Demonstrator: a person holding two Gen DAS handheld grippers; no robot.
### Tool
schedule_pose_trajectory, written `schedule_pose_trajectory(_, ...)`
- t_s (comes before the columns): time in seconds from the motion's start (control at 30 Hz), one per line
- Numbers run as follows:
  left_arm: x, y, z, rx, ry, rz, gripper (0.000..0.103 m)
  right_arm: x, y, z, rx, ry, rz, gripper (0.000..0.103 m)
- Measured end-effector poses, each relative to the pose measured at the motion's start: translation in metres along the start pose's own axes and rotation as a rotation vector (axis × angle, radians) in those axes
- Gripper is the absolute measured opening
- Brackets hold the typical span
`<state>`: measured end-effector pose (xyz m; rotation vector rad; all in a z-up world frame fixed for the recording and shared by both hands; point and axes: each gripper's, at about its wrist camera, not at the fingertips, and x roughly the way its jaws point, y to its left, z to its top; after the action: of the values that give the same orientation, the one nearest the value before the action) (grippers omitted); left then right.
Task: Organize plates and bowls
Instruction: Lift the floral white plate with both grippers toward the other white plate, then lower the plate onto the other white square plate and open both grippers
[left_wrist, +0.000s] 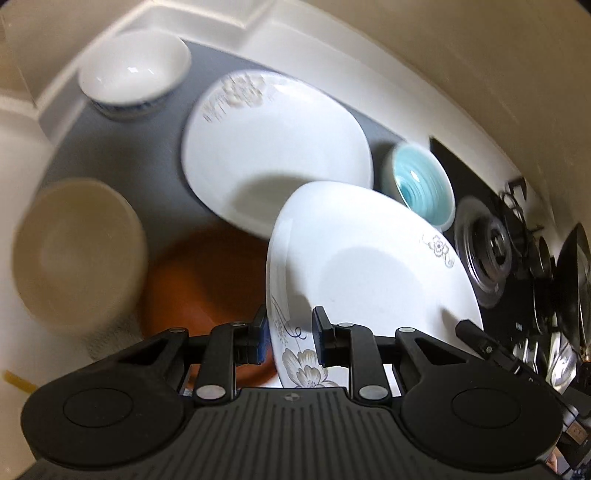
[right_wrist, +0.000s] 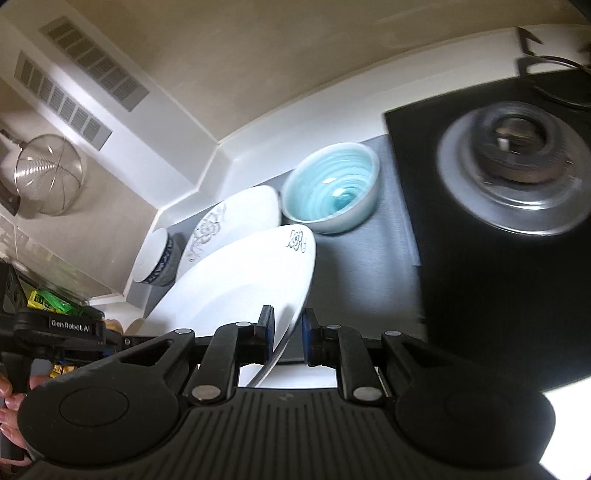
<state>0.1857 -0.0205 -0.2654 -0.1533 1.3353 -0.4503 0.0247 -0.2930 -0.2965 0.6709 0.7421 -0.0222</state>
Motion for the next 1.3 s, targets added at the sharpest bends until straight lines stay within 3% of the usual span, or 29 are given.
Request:
schedule_pose_trajectory(0.37, 0.015, 0.055, 0.062, 0.009, 0.028, 0.006, 0.026, 0.068, 0.058, 0.02, -0.047, 0.023, -0.066, 0.017)
schedule_pose_trajectory(0.63, 0.032, 0.064, 0.094, 0.046, 0.031, 0.028, 0.028, 0.106, 0.058, 0.037, -0.032, 0.035, -0.087, 0.017)
schedule_pose_trajectory(0.87, 0.037, 0.064, 0.101, 0.065, 0.006, 0.077, 0.027, 0.133, 0.048, 0.044, -0.035, 0.088, -0.064, 0.017)
schedule_pose_trajectory(1.07, 0.042, 0.068, 0.105, 0.066, -0.015, 0.082, 0.027, 0.145, 0.045, 0.044, -0.046, 0.073, -0.059, 0.014)
schedule_pose_trajectory(1.3, 0.048, 0.083, 0.102, 0.055, -0.013, 0.03, 0.027, 0.152, 0.046, 0.039, -0.103, 0.048, -0.068, 0.013)
